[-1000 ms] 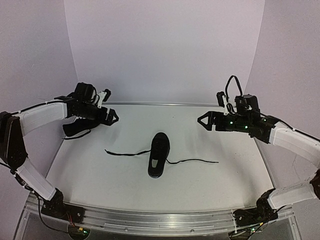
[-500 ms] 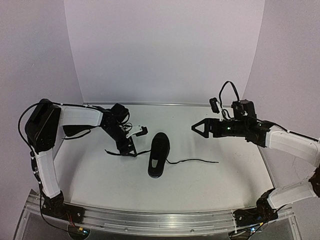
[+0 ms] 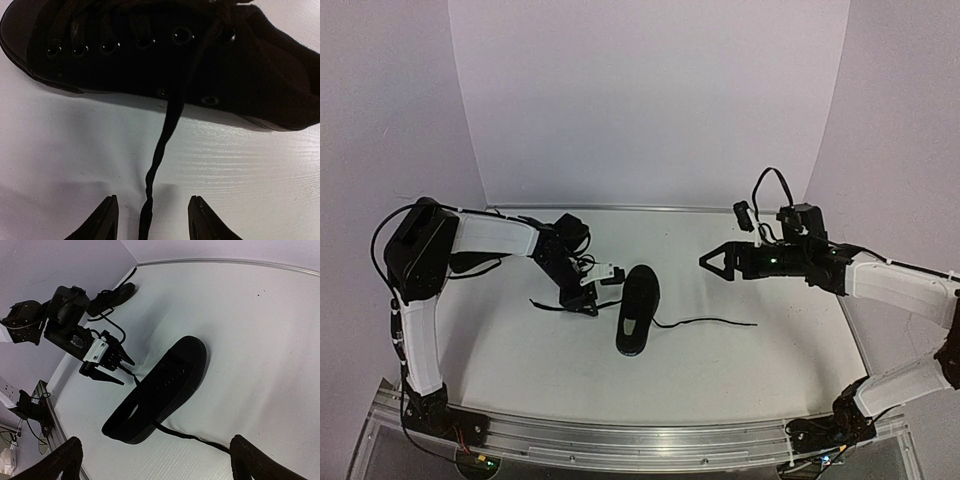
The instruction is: Tie the shoes
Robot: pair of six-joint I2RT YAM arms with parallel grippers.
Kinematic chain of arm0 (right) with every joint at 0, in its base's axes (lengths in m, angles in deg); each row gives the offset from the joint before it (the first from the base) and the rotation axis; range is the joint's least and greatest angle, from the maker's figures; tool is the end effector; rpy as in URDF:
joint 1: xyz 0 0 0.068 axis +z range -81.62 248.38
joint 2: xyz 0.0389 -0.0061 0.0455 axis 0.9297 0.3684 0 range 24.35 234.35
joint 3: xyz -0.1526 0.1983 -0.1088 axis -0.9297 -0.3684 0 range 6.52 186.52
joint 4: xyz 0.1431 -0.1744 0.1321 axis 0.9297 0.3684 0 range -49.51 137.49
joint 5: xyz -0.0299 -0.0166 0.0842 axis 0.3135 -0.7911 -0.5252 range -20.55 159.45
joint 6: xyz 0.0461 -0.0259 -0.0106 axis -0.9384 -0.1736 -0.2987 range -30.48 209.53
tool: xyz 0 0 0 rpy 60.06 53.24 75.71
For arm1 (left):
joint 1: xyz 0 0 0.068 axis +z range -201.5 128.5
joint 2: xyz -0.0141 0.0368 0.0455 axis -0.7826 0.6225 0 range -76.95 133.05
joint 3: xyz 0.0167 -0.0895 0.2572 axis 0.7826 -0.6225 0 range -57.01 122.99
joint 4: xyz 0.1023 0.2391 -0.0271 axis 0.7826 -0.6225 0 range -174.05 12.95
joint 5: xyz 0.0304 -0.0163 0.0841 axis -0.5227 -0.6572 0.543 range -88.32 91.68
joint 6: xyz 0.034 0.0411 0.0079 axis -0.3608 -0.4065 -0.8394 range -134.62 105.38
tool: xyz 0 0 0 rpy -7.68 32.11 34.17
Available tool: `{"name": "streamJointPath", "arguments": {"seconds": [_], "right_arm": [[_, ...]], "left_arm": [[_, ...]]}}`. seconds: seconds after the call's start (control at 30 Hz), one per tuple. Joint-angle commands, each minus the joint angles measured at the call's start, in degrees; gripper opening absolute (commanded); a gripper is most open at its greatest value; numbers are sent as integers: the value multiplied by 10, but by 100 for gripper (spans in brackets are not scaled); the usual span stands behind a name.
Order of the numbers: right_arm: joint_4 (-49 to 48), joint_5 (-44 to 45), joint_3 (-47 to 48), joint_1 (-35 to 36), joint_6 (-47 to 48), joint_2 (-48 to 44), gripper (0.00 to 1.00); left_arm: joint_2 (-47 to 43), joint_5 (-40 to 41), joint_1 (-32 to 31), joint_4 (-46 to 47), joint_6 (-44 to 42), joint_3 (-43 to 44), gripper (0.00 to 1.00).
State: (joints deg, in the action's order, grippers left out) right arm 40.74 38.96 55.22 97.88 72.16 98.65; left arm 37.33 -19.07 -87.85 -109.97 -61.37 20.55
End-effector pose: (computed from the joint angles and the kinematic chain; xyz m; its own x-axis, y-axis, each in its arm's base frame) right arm 0.2432 0.1583 0.2702 -0.6075 -0.0481 -0.7929 -0.6710 0.5653 0.4798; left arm 0.3132 -0.2462 0.1553 -0.0414 0.8761 -0.4804 0.9978 0.0613 0.0258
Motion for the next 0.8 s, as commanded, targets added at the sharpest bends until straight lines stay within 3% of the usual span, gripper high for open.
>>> {"name": "streamJointPath", "arguments": {"seconds": [0.0,0.23,0.4,0.6,0.77], "right_arm": [[-22,-11,-1,-2,9,11,98],[-21,-11,1,-2,10,14,98],[-21,-11,3,-2,9,18,98],[-21,-23,13,-2,3,36,98],[-27,-38,29,-2,-14,79,98]], "left_arm": [[10,-1,-8,25,-18,21,41],[25,8,-12,31,-19,17,35],[22,10,-13,44,-17,10,24],[-27,3,-13,82,22,-14,1],[-75,-40,-21,122,61,-33,0]]}}
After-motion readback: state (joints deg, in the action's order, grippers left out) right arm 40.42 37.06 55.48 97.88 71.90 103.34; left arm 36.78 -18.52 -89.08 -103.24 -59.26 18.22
